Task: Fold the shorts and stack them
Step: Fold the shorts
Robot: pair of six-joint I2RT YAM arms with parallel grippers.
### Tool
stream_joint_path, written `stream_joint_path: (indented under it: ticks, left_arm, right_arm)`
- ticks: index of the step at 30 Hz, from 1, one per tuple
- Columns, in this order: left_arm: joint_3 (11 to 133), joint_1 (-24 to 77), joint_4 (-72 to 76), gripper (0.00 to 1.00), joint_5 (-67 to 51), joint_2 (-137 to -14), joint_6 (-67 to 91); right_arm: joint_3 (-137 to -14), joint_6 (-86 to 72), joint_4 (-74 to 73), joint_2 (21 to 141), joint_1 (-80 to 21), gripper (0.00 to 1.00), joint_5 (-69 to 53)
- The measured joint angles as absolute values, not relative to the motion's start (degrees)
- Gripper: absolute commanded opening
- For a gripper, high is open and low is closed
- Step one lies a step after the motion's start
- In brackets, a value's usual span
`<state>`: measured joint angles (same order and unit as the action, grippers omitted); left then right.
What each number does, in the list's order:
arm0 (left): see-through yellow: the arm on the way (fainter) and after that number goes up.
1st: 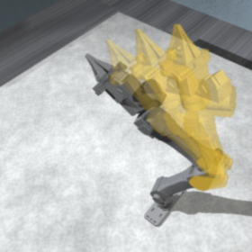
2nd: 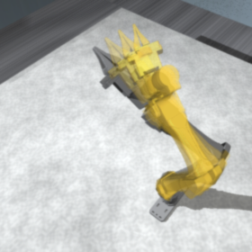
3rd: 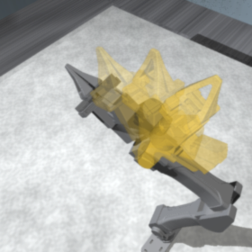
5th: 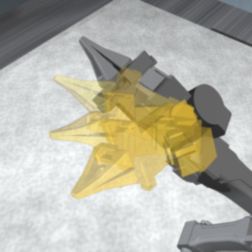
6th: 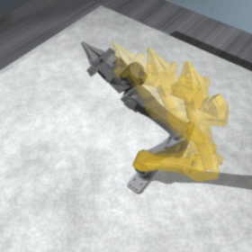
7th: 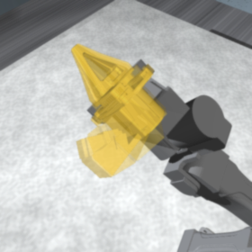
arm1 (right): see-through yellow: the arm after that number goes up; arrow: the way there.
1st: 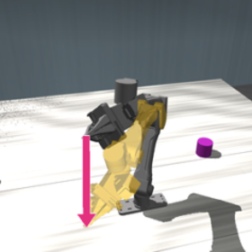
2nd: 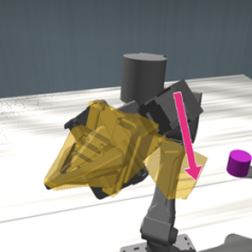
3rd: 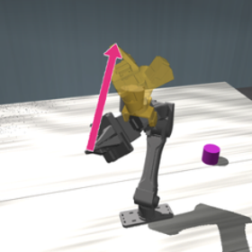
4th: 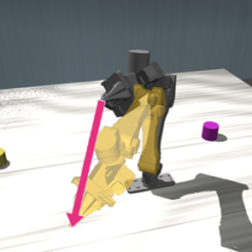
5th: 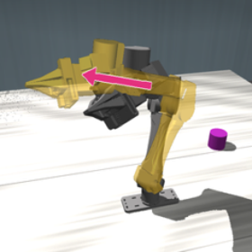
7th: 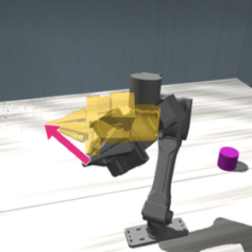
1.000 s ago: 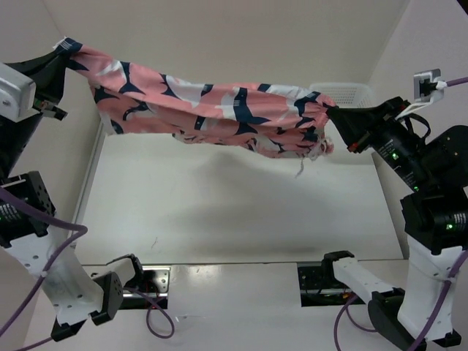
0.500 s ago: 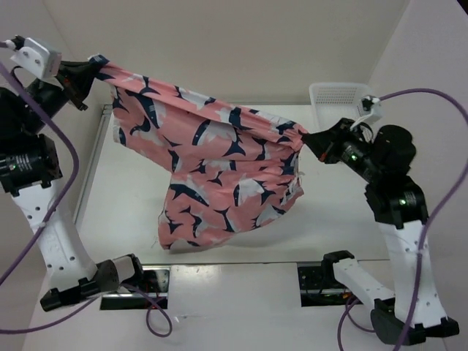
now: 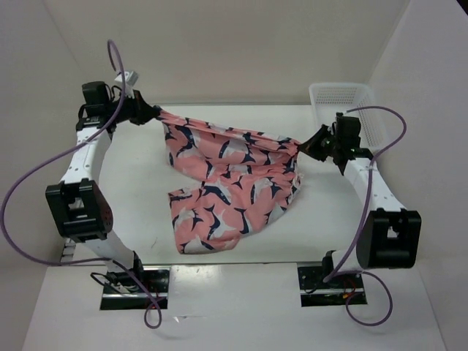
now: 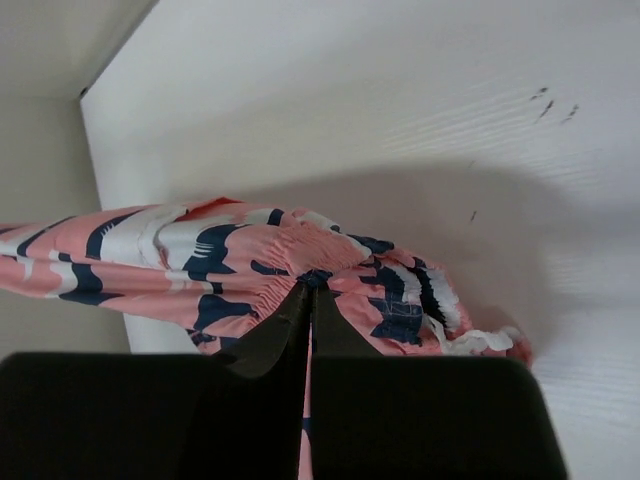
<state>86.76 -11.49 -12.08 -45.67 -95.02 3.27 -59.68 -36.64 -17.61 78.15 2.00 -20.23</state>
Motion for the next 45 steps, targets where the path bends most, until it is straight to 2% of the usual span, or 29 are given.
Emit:
stream_joint_path:
  ticks: [8, 15, 22, 26, 36, 45]
  left_arm:
    - [87.0, -9.7, -8.6, 0.00, -40.7, -103.2, 3.2]
    - [98.5, -9.5, -9.7, 0.00, -38.5, -111.2, 3.2]
    - [98.0, -9.5, -9.6, 0.00, -38.1, -111.0, 3.2]
    - [89.1, -9.5, -9.1, 0.00, -37.8, -105.3, 3.1]
    - [67.9, -9.7, -10.9, 0.00, -41.7, -75.4, 3.0]
    - [54.1, -10.2, -18.4, 0.00, -47.7, -55.2, 2.5]
  right_arm:
    - [-63.1, -38.3, -14.0, 90.7, 2.0, 0.00, -19.1]
    - [-75.4, -39.4, -12.2, 103.0, 1.3, 0.00, -20.1]
    - [-82.0, -39.0, -12.2, 109.7, 1.1, 0.00, -20.1]
    - [-83.6, -38.1, -12.7, 111.5, 1.1, 0.00, -19.6]
    - [-82.8, -36.7, -13.9, 109.9, 0.8, 0.00, -21.1]
    - [-78.8, -36.0, -14.5, 105.5, 0.8, 0.00, -21.8]
